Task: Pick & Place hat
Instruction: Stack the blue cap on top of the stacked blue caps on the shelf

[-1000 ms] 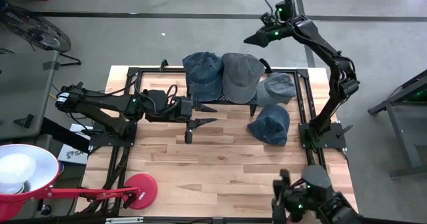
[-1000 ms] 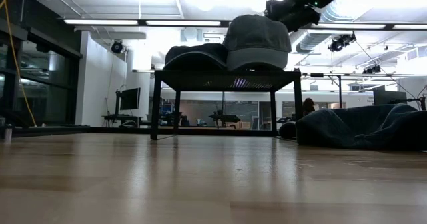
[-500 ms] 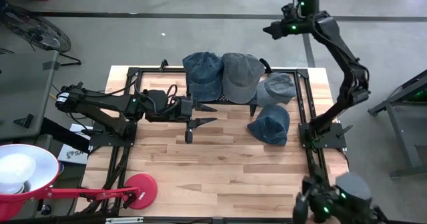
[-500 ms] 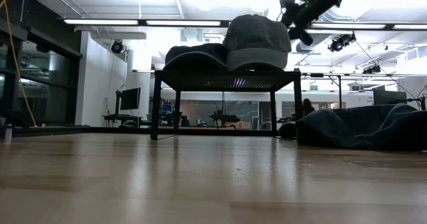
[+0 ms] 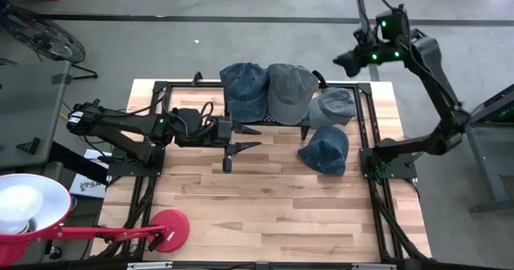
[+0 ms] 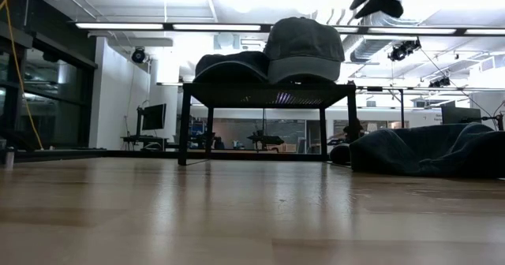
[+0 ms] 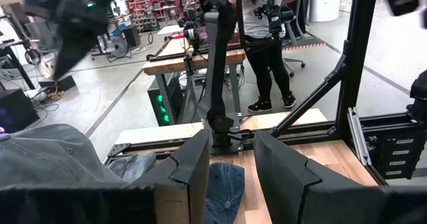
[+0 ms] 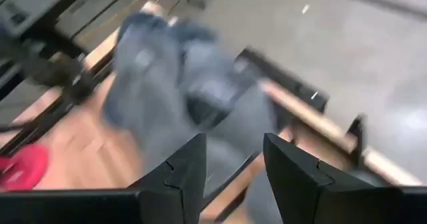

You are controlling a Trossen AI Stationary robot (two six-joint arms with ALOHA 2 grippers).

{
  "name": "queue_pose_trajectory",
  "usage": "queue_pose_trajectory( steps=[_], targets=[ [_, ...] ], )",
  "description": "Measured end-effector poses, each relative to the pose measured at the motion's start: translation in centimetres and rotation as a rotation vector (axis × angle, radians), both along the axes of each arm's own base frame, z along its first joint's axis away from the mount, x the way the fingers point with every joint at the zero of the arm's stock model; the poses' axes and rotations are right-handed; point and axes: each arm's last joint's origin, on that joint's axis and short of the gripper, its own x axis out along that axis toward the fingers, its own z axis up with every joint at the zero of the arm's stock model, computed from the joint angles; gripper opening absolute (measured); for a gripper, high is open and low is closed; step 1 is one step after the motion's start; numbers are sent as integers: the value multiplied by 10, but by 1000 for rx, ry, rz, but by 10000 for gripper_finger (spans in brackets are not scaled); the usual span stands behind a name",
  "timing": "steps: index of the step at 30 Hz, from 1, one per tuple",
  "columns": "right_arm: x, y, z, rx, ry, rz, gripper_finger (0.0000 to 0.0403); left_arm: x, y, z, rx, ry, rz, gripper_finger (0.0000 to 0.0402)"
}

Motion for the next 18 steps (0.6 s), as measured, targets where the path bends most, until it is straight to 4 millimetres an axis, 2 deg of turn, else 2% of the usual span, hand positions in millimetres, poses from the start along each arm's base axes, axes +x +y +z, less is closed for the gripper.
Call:
queue_pose_trajectory(
  steps=[9,18],
  targets=[
    [10,70,-4,160,146,157,140,0,0,0,2,0,-3,117],
    [17,130,-12,275,342,203,140,0,0,0,4,1,-3,117]
  ],
)
